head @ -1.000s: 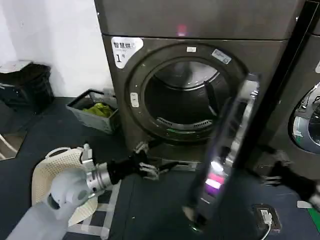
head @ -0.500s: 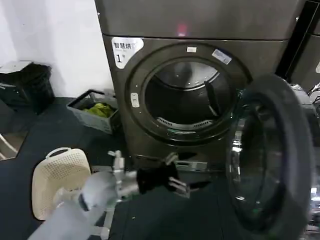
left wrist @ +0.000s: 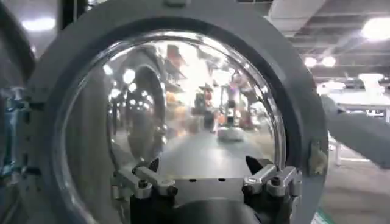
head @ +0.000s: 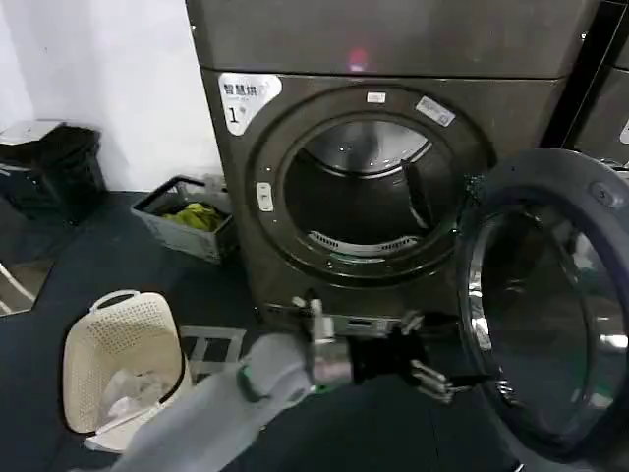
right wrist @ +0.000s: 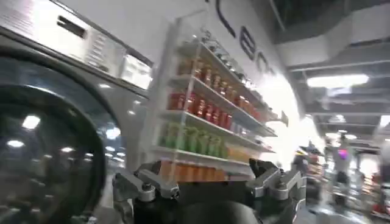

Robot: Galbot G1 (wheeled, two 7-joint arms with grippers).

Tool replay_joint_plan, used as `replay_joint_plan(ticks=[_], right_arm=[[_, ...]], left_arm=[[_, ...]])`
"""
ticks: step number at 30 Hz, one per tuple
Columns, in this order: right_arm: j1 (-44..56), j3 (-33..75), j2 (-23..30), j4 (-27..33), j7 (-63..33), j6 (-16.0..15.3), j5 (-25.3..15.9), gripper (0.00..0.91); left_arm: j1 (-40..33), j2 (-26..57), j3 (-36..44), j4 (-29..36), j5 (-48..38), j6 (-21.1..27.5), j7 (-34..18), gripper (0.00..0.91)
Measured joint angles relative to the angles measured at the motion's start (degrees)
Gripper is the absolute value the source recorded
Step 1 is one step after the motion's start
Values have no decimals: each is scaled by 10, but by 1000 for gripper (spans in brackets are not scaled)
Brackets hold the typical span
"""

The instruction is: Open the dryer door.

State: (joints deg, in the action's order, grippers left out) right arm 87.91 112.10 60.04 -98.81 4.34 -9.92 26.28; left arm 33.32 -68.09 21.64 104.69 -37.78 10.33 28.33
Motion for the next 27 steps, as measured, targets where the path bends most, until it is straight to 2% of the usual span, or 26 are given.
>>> replay_joint_plan(ticks=[12,19,27], right_arm=[[24,53,-2,5,12,-2,14,907],[29,60,-2,0,14,-1,17,907],[35,67,-5,4,27,8,17,907]], left_arm=[[-53,-107,60,-74,27,-7,-20,907],[-80,-154,76,-123,58,-36,-18,907],[-100,-199,88,-178,91,-56,-55,907]])
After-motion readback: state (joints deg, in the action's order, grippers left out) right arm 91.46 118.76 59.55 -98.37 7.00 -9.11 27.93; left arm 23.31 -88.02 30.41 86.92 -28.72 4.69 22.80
